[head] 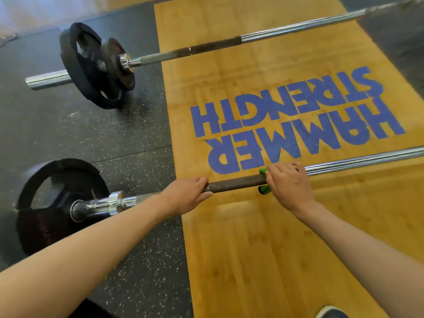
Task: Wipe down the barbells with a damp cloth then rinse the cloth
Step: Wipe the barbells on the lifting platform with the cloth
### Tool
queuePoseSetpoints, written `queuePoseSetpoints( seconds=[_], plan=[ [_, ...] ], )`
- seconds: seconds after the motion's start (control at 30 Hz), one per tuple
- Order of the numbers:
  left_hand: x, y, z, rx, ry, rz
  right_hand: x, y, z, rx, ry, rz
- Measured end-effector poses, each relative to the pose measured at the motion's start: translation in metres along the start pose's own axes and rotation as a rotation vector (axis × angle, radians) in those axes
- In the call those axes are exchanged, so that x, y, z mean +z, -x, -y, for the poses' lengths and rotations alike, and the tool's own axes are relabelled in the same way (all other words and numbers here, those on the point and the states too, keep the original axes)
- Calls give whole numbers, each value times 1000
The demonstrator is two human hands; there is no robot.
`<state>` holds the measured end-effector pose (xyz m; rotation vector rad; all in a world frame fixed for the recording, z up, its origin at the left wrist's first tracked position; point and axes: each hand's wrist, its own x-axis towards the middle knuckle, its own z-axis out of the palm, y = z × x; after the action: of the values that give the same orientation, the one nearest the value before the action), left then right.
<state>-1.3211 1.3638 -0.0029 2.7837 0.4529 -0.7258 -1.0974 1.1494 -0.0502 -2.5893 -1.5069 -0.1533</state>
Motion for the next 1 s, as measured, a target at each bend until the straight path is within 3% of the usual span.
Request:
queuePoseSetpoints(
  seconds=[0.13, 0.37, 0.47, 0.6, 0.7, 0.8, 0.9, 1.0],
  plan=[
    [16, 4, 3, -30, -114, -59, -9, -15, 3, 141, 63, 149],
    [18, 1, -1, -63, -35, -53, -18, -51, 32, -51, 157, 524],
    [18, 0, 1, -69, -22, -32, -13, -38, 33, -110, 97, 414],
    [19, -1, 1, -58, -62, -17, 8, 9, 12, -228, -131, 36],
    [21, -1, 0, -75, -93, -17, 4, 8, 3, -161, -81, -2],
    [23, -1, 1, -75, -106, -33, -12, -17, 6, 114, 78, 217],
    [21, -2, 1, -83, -107, -33, -26, -41, 24, 198, 141, 474],
    [19, -3, 1, -87, -92, -25, -26, -51, 56, 143, 31, 494]
  ],
)
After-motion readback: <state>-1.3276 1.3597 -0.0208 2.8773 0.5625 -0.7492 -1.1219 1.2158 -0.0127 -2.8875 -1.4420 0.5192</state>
